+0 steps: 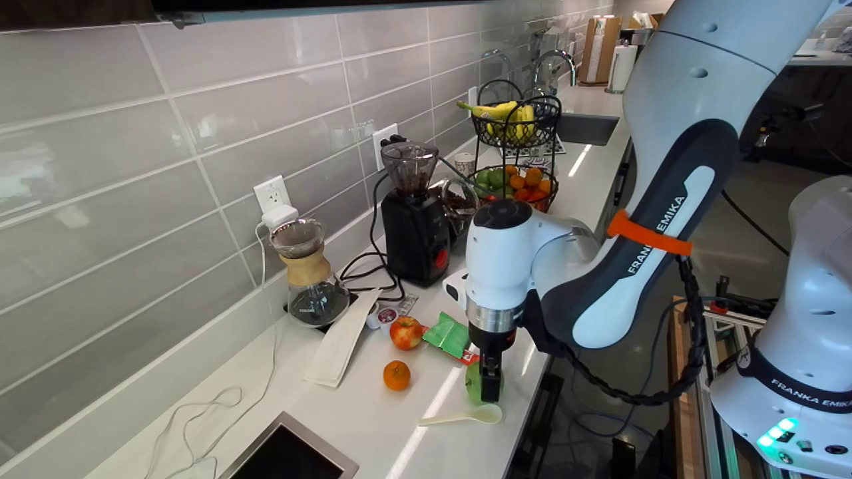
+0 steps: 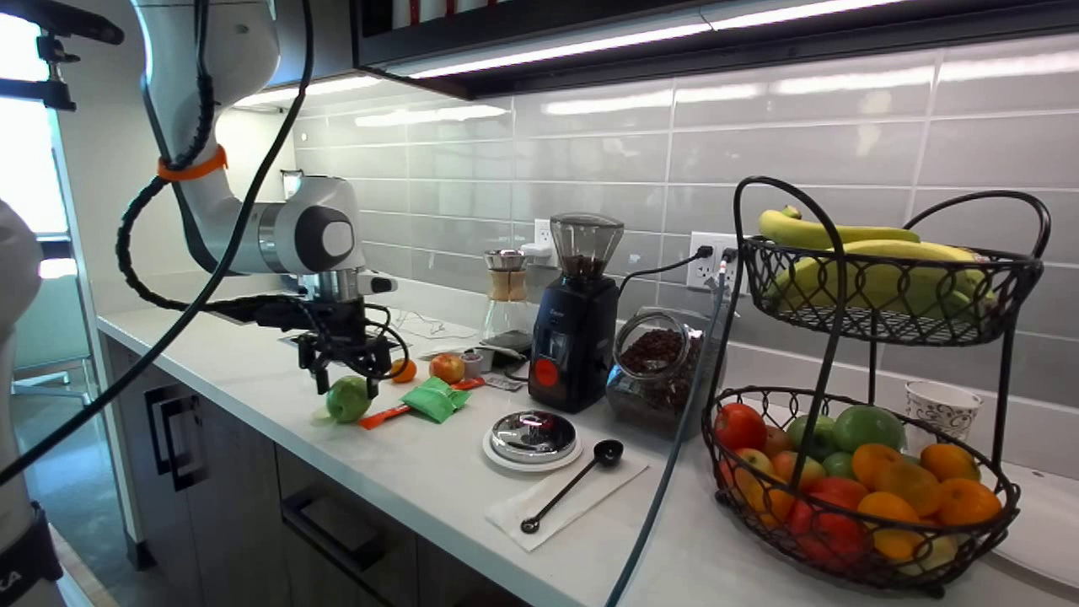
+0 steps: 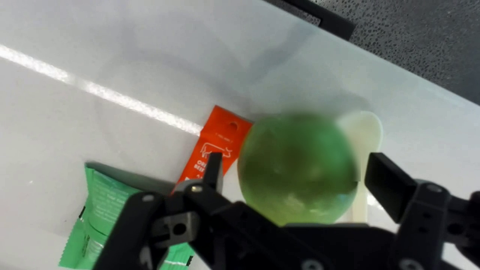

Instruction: Put the apple on the rack

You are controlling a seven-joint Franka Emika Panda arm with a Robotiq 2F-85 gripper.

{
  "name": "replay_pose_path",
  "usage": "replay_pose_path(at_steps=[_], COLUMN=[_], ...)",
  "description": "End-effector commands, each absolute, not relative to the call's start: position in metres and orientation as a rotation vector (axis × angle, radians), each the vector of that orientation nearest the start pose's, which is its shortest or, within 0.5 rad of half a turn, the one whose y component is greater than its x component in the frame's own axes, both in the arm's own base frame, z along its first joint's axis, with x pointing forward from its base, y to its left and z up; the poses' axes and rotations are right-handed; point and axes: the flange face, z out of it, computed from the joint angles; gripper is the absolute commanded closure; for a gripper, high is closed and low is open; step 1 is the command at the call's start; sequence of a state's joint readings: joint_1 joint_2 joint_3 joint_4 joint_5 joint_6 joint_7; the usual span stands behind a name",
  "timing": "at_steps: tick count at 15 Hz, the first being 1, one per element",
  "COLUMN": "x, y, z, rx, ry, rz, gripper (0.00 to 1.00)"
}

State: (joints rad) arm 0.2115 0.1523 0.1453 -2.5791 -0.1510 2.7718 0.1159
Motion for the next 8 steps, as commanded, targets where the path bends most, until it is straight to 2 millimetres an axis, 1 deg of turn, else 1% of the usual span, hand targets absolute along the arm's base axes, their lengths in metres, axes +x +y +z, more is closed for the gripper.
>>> replay_pose_path(at_steps=[1,2,3,6,7,8], x=[0.423,0.423,0.425,0.426,0.427,0.428], y=[0.168,0.168,0.168,0.166,0.162,0.156], z=[0.204,0.203,0.204,0.206,0.208,0.208], rx=[-3.120,-3.119,-3.119,-3.107,-3.105,-3.104], ry=[-0.598,-0.601,-0.598,-0.572,-0.546,-0.485], rz=[-0.090,-0.089,-0.095,-0.066,-0.041,0.026], gripper=[0.34,0.42,0.48,0.48,0.48,0.48])
